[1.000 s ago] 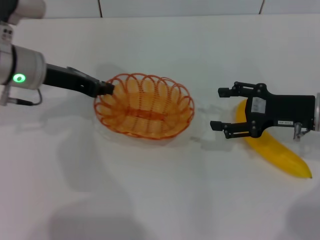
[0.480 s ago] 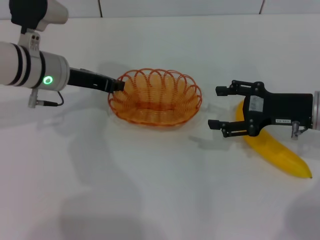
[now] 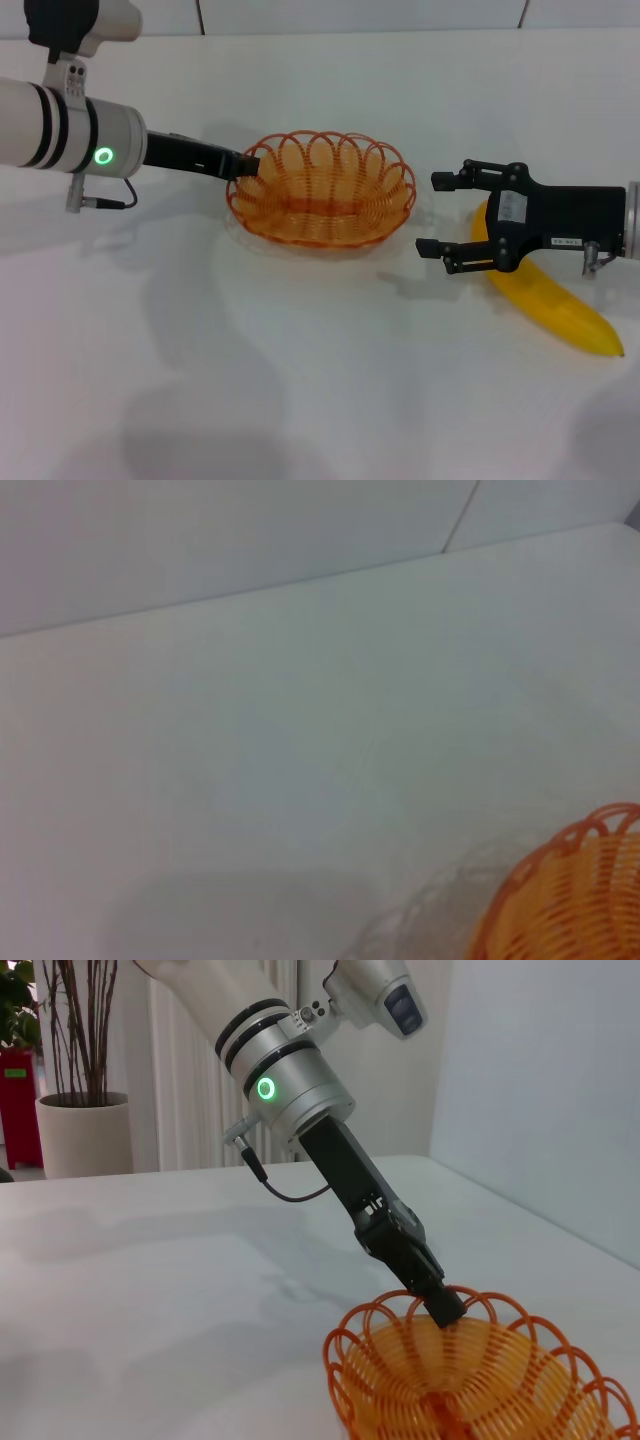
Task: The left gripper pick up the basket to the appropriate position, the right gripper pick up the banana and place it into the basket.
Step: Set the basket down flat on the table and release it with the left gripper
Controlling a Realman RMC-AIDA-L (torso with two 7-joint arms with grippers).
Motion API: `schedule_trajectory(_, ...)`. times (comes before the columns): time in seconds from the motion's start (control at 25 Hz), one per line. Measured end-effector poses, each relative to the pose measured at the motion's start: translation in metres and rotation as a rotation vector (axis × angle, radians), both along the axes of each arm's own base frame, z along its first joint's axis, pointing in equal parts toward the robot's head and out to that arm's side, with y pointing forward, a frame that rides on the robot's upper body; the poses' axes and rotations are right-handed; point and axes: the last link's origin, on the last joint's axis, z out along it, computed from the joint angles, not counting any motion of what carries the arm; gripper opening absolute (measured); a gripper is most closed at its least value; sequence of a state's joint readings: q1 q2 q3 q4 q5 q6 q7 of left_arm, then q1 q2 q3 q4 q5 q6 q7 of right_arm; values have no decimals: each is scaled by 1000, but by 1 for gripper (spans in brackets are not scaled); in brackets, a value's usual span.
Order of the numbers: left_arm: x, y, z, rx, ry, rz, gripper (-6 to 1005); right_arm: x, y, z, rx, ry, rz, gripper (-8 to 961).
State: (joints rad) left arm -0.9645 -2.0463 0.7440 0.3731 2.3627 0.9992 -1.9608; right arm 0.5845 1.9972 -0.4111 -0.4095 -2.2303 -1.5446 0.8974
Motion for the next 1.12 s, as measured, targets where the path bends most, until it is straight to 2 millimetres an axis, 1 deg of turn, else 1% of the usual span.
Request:
schedule_trajectory(0.76, -4, -2, -2, -8, 5, 21, 125, 0, 0, 0, 2, 2, 0, 879)
schedule_trajectory(1.12, -3, -3, -2, -12, -4, 22, 158, 1, 0, 1, 8, 6, -5, 878)
